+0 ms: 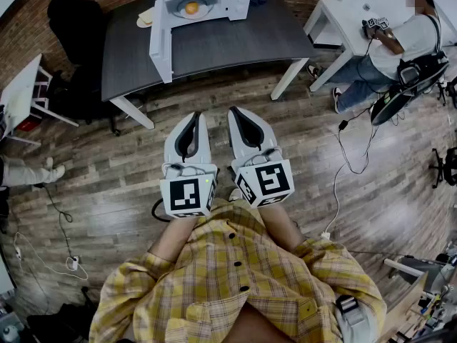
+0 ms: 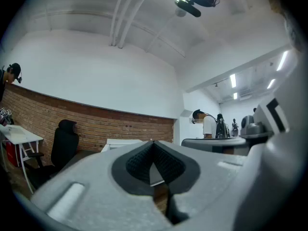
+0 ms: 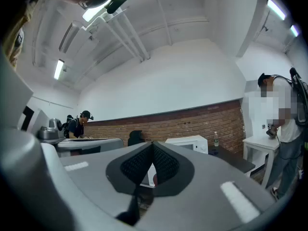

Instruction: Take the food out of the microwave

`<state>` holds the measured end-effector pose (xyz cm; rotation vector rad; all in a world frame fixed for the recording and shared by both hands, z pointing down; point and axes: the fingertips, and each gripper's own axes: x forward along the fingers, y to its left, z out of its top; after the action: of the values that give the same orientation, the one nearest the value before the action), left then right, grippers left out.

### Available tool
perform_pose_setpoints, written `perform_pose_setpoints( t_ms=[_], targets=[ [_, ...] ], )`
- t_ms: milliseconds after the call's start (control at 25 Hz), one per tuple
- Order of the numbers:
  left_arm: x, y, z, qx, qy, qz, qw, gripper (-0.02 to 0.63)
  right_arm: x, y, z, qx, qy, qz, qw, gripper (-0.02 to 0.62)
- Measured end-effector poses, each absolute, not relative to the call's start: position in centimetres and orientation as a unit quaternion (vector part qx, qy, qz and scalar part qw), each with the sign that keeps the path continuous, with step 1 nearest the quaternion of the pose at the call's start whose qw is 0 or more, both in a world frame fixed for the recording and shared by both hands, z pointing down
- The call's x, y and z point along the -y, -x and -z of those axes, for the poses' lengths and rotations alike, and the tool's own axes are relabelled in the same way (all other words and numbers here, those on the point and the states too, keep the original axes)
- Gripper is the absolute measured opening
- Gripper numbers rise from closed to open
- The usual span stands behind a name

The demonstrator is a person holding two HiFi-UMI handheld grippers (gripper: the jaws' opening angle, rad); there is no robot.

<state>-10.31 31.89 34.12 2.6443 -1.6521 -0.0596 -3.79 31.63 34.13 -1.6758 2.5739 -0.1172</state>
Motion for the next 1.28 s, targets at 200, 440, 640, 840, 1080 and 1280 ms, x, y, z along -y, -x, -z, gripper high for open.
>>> perform_pose_setpoints(
  t_ms=[200, 440, 640, 840, 1080, 1280],
  targets=[
    [-31.9, 9.6, -34.3, 0.534, -0.846, 0.02, 0.008, -0.002, -31.5, 3.3, -34.3, -0.84, 0.539, 0.039, 0.039, 0.002],
    [-32.4, 8.0, -34.5, 0.546, -0.838, 0.016, 0.007, -0.002, -31.9, 1.4, -33.8, -0.849, 0.523, 0.045, 0.065, 0.002],
    [-32.6, 6.2, -34.4, 0.559, -0.829, 0.018, 0.002, -0.002, -32.0, -0.7, -33.5, -0.854, 0.515, 0.038, 0.067, 0.002],
    [-32.8, 4.8, -34.9, 0.567, -0.824, 0.016, 0.002, -0.002, -31.8, -2.1, -33.7, -0.859, 0.506, 0.041, 0.064, 0.002],
    [-31.7, 3.8, -35.8, 0.568, -0.823, 0.008, 0.005, -0.002, -30.3, -3.0, -34.4, -0.86, 0.504, 0.051, 0.063, 0.002],
    [-28.8, 3.7, -36.4, 0.568, -0.822, 0.01, 0.019, -0.002, -27.9, -2.8, -34.6, -0.861, 0.503, 0.049, 0.06, 0.003]
  ],
)
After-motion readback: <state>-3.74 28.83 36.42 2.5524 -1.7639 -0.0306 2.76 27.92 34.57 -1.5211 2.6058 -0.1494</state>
